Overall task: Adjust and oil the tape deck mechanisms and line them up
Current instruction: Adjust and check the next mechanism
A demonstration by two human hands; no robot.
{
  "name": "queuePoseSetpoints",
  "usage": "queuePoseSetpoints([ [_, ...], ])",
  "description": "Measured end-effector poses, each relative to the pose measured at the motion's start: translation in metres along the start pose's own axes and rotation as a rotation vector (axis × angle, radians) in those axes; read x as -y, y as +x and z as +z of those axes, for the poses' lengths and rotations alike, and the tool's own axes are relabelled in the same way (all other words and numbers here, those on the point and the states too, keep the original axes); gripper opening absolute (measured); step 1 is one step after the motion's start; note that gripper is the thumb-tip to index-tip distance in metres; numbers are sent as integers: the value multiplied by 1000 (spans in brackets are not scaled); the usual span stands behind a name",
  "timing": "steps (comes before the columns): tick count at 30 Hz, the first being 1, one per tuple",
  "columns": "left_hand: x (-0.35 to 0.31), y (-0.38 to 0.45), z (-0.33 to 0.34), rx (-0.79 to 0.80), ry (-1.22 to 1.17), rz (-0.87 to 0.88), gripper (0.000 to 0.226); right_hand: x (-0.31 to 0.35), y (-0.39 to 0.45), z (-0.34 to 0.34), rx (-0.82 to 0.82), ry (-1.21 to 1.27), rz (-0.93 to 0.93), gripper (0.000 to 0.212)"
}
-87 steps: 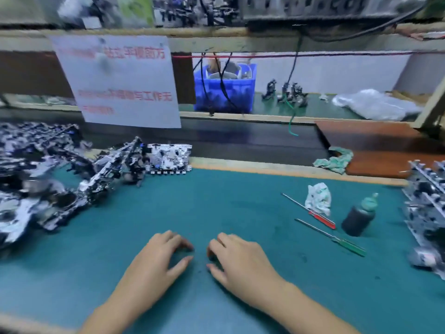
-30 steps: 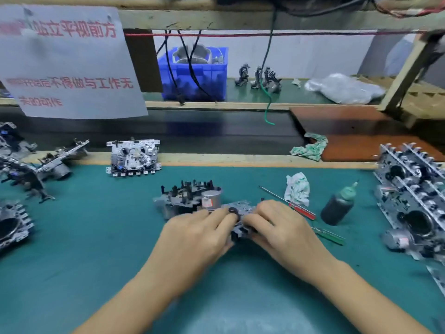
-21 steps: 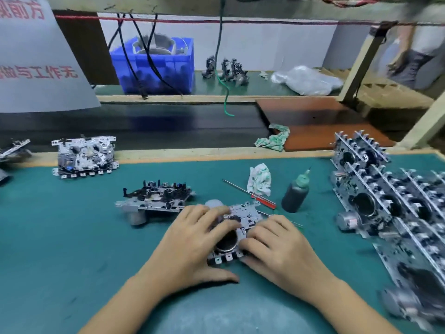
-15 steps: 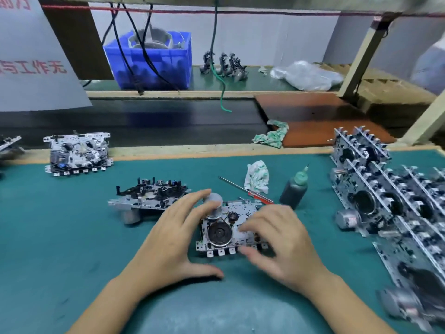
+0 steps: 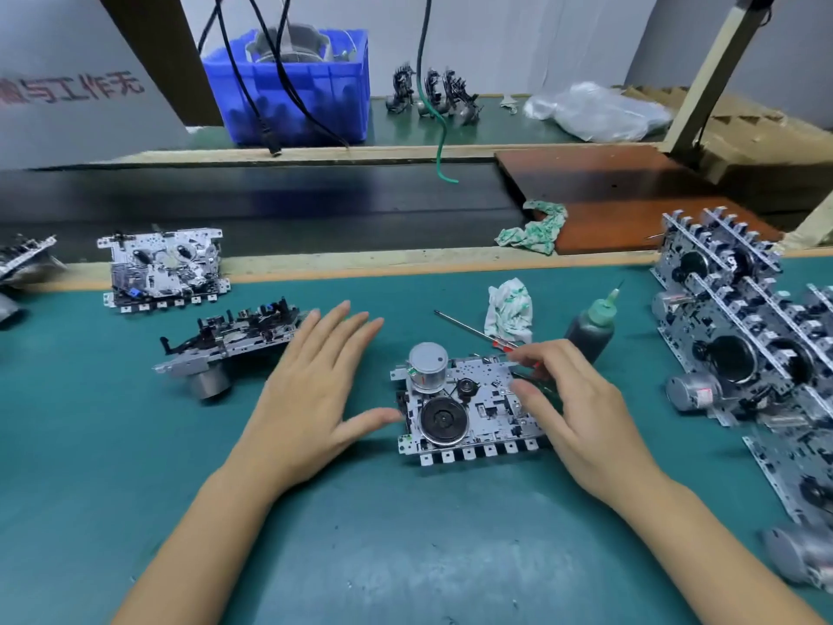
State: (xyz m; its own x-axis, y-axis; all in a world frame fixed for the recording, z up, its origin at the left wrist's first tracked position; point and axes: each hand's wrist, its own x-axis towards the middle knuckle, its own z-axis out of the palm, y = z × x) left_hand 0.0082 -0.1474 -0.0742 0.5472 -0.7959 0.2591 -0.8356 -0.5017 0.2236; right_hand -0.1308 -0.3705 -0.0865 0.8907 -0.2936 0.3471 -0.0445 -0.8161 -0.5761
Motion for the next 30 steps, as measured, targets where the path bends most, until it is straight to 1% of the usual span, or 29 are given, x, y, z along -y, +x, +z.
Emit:
queuePoseSetpoints([
  [2, -8, -3, 6, 5, -140, 49, 94, 0, 0, -1, -10, 6, 12, 49],
  [3, -12, -4, 10, 31, -228, 55, 96, 0, 0, -1, -9, 7, 15, 50],
  [5, -20, -4, 16, 96, -368, 39, 109, 0, 0, 0, 5, -1, 27, 52],
  [7, -21, -5, 22, 115, -432, 14, 117, -1, 0, 1, 10, 8, 35, 52],
  [12, -19, -3, 26, 67, -519, -34, 103, -1, -2, 3, 33, 16, 49, 51],
  [18, -19, -5, 26, 64, -520, -28, 104, 0, -3, 3, 23, 25, 43, 49],
  [22, -21, -7, 23, 26, -442, 40, 108, 1, -4, 2, -32, 74, 37, 43],
  [27, -24, -6, 20, -27, -363, 71, 102, 1, -4, 1, -70, 131, 57, 34],
  [30, -25, -7, 20, -25, -329, 98, 103, 1, -4, 1, -73, 158, 61, 27],
])
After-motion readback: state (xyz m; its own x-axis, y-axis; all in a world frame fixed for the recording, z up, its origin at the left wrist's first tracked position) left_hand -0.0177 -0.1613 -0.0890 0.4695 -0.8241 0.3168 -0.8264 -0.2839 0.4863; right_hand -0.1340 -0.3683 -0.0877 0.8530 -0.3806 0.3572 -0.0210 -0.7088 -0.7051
